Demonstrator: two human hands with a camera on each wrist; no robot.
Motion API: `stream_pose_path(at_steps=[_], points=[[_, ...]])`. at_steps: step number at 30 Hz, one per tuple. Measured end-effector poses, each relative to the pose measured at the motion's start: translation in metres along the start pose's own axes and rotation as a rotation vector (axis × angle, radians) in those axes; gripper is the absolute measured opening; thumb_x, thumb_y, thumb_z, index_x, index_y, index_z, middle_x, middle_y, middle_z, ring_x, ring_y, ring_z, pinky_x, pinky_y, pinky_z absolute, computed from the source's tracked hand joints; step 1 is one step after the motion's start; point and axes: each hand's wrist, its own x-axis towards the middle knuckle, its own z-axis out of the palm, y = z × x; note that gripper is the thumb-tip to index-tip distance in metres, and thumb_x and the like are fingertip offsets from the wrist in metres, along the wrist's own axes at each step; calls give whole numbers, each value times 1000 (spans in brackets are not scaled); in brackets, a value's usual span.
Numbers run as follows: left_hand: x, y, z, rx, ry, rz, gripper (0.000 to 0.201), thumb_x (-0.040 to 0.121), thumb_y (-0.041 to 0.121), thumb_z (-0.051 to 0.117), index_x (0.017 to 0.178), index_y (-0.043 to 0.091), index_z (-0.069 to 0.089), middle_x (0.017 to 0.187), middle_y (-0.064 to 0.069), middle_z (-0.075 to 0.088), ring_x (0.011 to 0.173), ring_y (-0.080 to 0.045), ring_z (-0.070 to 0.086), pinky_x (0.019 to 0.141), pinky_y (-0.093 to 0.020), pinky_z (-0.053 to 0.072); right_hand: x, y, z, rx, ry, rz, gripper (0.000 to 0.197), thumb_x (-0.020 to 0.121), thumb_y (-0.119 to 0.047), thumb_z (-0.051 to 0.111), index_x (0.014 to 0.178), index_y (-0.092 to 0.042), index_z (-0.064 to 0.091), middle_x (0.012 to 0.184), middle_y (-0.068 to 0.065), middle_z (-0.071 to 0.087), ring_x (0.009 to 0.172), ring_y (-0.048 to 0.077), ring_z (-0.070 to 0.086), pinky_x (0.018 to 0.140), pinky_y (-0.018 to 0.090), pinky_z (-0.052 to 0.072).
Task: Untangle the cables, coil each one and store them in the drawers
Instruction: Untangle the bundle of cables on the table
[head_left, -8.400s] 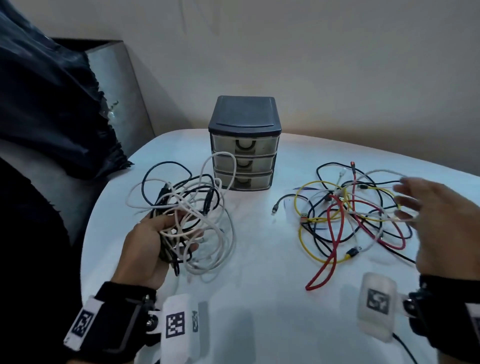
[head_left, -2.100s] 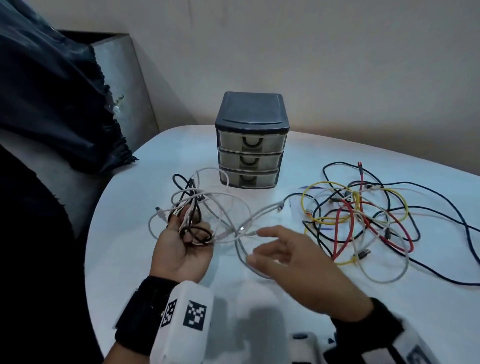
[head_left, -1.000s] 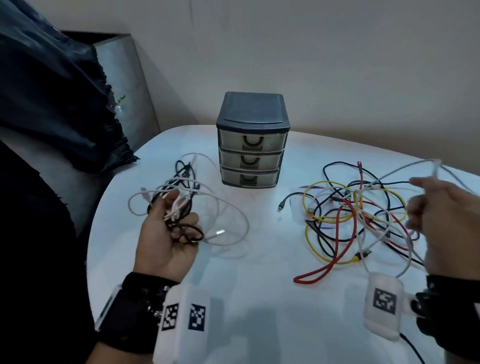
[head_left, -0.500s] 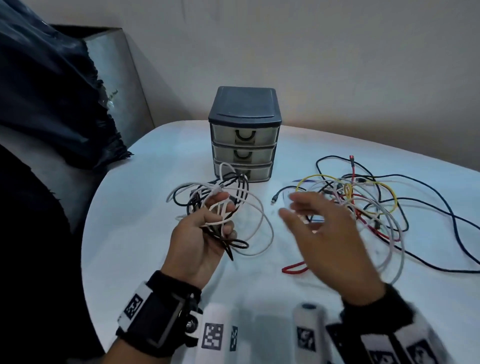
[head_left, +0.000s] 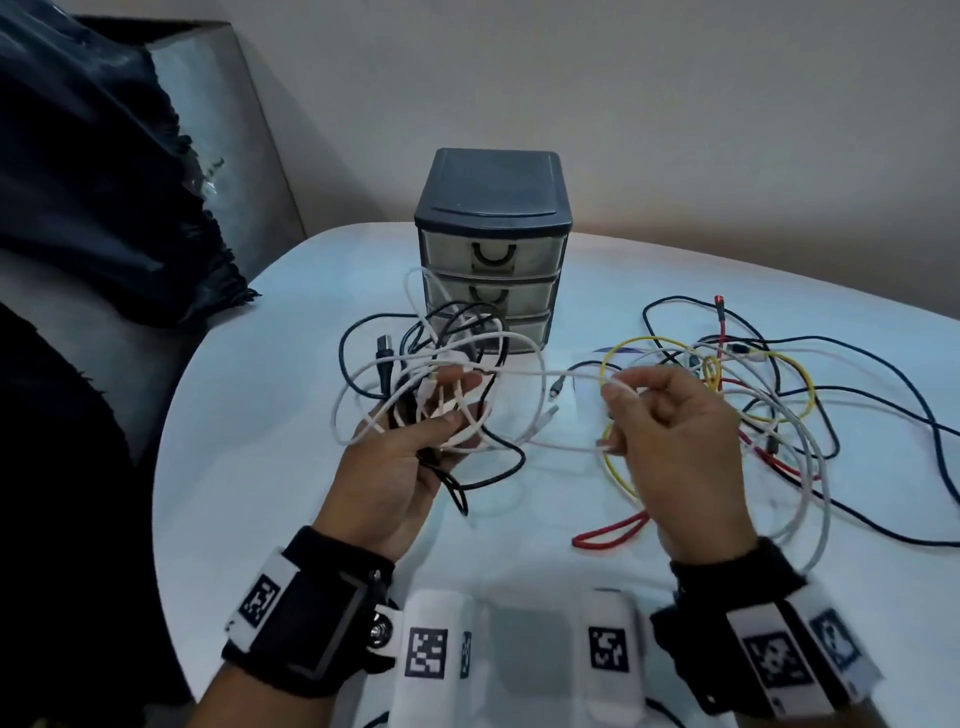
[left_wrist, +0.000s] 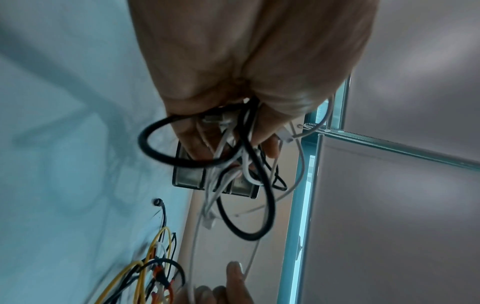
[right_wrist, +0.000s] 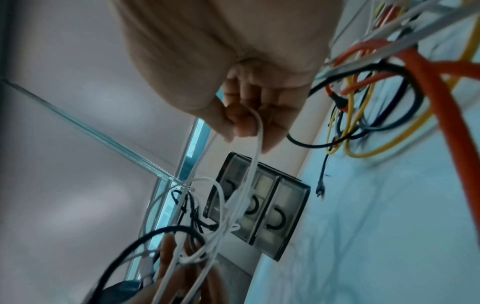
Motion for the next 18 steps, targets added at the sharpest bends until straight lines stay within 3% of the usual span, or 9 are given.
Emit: stream_pose_path(at_steps=[3, 6, 8, 10, 12, 14, 15, 18], points=[[-7, -5, 6, 20, -34, -14, 40, 73, -6, 60, 108, 11, 68, 111, -8, 74, 100, -25, 72, 85, -36, 59, -4, -2, -3, 81, -8, 131, 15, 95, -24, 64, 85, -14, 66, 65, 4, 67, 60, 17, 68, 53, 30, 53], [-12, -9, 9, -6, -11, -24, 50, 71, -7, 60, 118, 10, 66, 116, -12, 72, 109, -31, 68, 94, -41, 55, -19, -4, 3, 126, -261, 351, 26, 98, -34, 56, 93, -13, 69, 83, 8, 76, 78, 25, 74, 61, 34, 57], [-14, -9, 9, -18, -1, -10, 46, 74, -10, 59, 112, 13, 72, 115, -14, 71, 112, -33, 66, 100, -45, 51, -28, -3, 12, 116, -396, 404, 17, 96, -27, 60, 100, -13, 68, 91, 11, 76, 84, 28, 74, 64, 35, 58], [-16, -8, 7, -16, -22, -8, 48, 81, -16, 52, 101, 19, 78, 113, -13, 72, 111, -30, 66, 103, -43, 49, -33, 0, 17, 49, -500, 389, 16, 90, -17, 68, 105, -11, 66, 89, 12, 76, 74, 27, 73, 55, 30, 55], [-17, -7, 4, -27, -55, -20, 56, 83, -24, 41, 113, 12, 71, 116, -15, 71, 116, -31, 64, 102, -42, 49, -35, 3, 18, -51, -593, 370, 17, 85, -17, 74, 99, -10, 67, 77, 13, 74, 53, 21, 62, 43, 24, 42], [-16, -4, -1, -41, -88, -25, 65, 79, -28, 38, 133, 4, 54, 128, -21, 63, 121, -34, 60, 102, -47, 48, -31, 7, 14, -98, -560, 356, 13, 85, -20, 74, 83, -7, 70, 58, 5, 63, 43, 14, 41, 41, 21, 29], [-15, -2, -4, -55, -109, -23, 70, 76, -26, 39, 138, 4, 49, 134, -20, 60, 122, -35, 59, 103, -49, 47, -27, 9, 12, -77, -476, 342, 17, 87, -19, 72, 79, -4, 70, 53, 2, 53, 43, 12, 35, 42, 21, 25], [-12, 5, -9, -95, -127, -14, 75, 72, -19, 45, 141, 11, 47, 138, -12, 58, 125, -37, 57, 100, -53, 48, -11, 5, -2, 53, -149, 239, 15, 90, -13, 68, 80, -2, 69, 51, -4, 48, 46, 10, 35, 40, 21, 27]])
